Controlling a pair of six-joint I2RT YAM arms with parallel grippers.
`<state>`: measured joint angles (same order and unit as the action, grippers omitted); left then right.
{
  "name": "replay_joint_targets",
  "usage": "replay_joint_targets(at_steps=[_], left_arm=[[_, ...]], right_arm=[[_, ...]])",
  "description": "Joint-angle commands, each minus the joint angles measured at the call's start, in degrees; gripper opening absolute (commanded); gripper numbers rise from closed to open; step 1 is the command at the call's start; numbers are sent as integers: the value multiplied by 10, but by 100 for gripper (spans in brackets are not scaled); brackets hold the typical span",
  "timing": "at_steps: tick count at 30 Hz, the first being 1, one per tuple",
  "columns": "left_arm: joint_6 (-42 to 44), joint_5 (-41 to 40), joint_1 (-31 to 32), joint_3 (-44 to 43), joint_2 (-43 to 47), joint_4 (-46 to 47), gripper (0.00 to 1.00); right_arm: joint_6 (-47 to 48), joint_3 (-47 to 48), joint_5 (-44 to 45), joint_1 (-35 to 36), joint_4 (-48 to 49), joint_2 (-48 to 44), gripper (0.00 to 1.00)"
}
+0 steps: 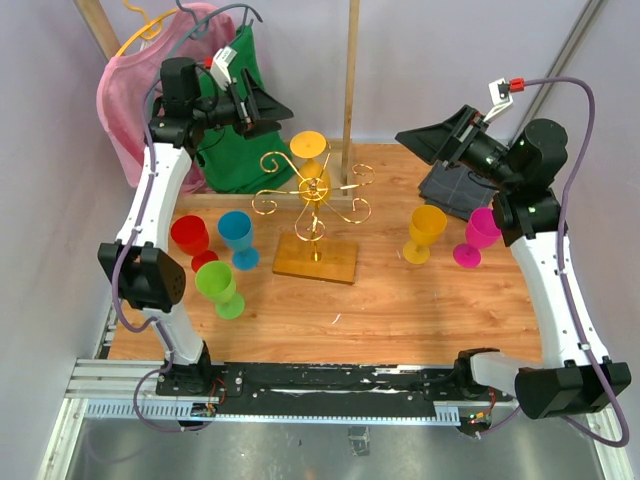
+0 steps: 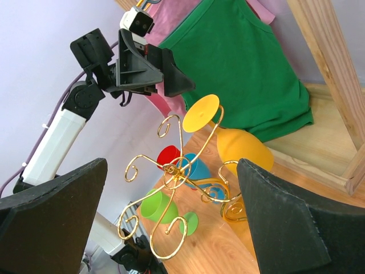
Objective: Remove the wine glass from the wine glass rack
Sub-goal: Pick up the wine glass from the wine rack.
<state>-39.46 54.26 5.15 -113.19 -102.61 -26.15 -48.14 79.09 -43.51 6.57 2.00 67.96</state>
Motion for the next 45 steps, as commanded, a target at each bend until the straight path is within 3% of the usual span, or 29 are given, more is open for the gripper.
replay_joint_targets(at_steps=[1,12,24,36,45], left_arm=[[-16,1,9,7,-10,12,88],[-28,7,17,49,-12,6,81],[-43,26,24,52,-12,-2,57],[-34,39,24,60,-7,-22,49],[-38,52,24,70,-3,-23,33]], right_arm=[[7,-7,-11,-16,7,-16,98],[6,-15,-18,-29,5,-20,98],[7,-22,-20,-36,5,-24,98],[5,-29,-22,-38,10,-26,98],[3,-32,-23,-38,12,-28,98]])
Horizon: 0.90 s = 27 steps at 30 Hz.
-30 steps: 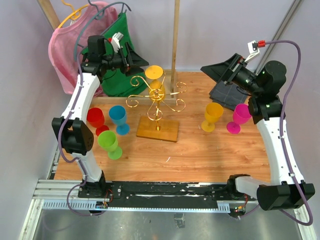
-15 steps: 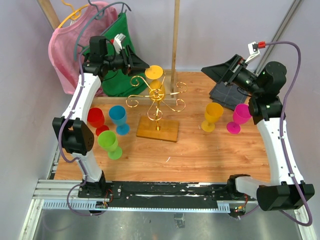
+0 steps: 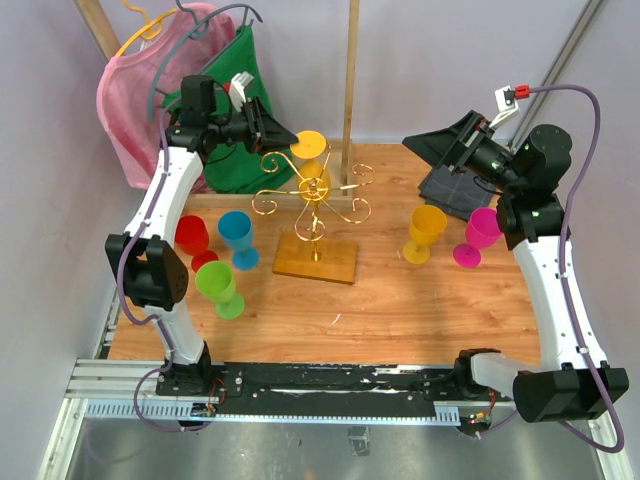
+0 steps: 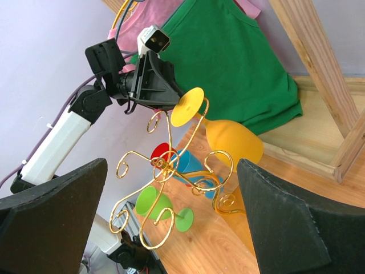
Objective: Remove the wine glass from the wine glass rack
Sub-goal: Pick up the wine glass from the wine rack.
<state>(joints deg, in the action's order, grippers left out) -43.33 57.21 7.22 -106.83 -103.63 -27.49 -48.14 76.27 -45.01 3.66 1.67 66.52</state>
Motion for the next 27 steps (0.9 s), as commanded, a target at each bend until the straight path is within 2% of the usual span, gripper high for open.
replay_joint_targets(at_steps=[1,3,11,22,27], left_arm=[[-1,25,3,7,7,-10,32],[-3,28,3,6,6,-10,28],[-9,37,3,-1,4,-10,0],[-31,42,3,-21,-1,-9,0],[-67,58,3,-10,1,25,0]], right_arm=[[3,-4,-8,-9,15,-14,98],[3,-5,-8,-9,15,-15,98],[-2,-10,-9,-9,24,-15,98],[-5,-20,-10,-9,30,-18,98],[-5,-20,-10,-9,30,-18,98]])
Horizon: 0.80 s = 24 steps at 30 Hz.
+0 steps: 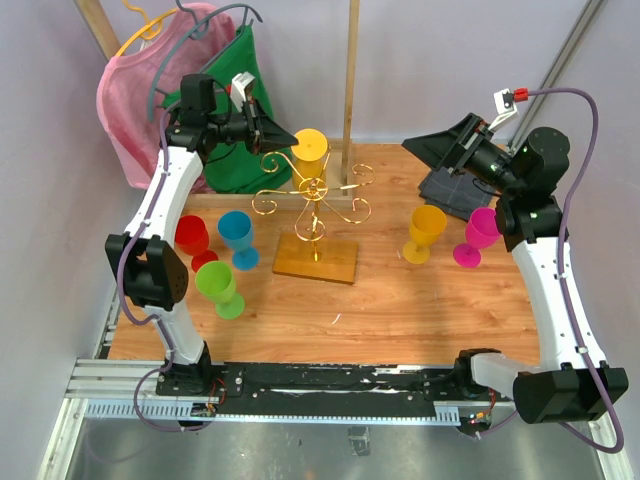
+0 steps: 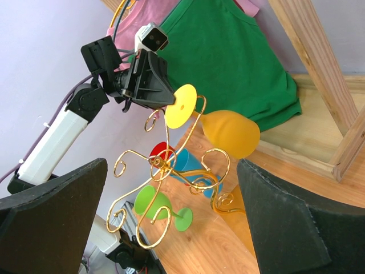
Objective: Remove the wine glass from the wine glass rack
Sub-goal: Pick up the wine glass from the wine rack.
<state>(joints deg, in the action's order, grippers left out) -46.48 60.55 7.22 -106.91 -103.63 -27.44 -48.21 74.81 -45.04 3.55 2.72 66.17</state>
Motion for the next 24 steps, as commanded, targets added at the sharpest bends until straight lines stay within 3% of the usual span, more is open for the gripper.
replay_joint_targets(at_steps=[1,8,24], left_arm=[[-43,28,3,-6,1,32,0],[-86,46,3,6,3,78,0],[-98,38,2,-10,-24,88,0]], right_arm=[[-4,-6,-10,-8,19,-15,98],[-2,-6,-10,-9,18,-14,98],[-2,-6,-10,-9,18,-13,98]])
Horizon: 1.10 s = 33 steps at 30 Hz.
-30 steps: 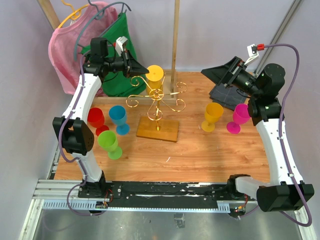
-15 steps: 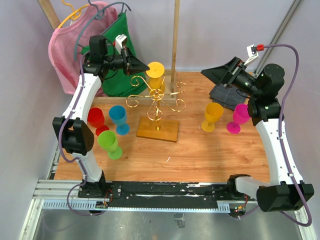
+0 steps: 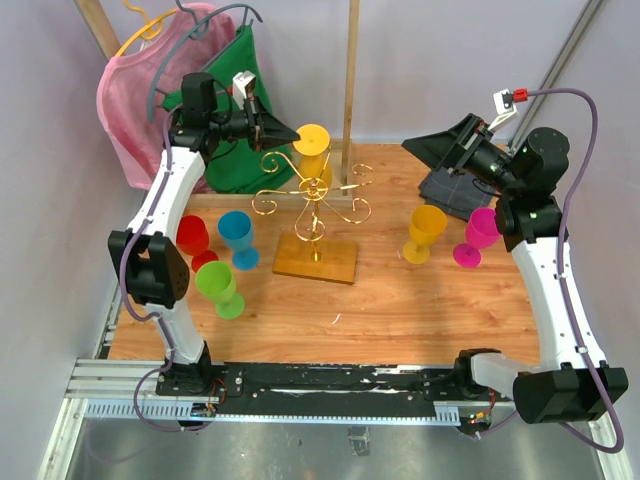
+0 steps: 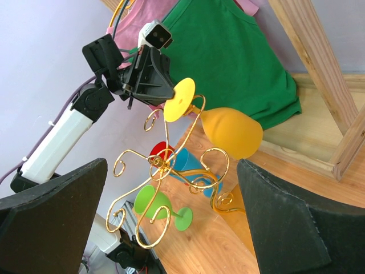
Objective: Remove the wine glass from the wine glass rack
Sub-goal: Pick up the wine glass from the wine rack.
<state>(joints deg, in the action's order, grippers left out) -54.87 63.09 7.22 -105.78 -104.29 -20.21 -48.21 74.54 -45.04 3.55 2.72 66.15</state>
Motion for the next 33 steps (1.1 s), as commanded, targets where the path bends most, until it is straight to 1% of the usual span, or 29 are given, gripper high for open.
replay_joint_targets(at_steps=[1,17,26,33], left_arm=[[-14,12,2,-23,-19,16,0],[-27,12,15,-53,-39,36,0],[-26,13,29,-48,-38,35,0],[-22,18,34,-22,-19,27,0]], right_arm=[[-1,-4,-10,-9,18,-13,98],[0,-5,-12,-9,18,-11,98],[2,-2,-15,-13,18,-11,98],[1,-4,-18,-18,17,-14,98]])
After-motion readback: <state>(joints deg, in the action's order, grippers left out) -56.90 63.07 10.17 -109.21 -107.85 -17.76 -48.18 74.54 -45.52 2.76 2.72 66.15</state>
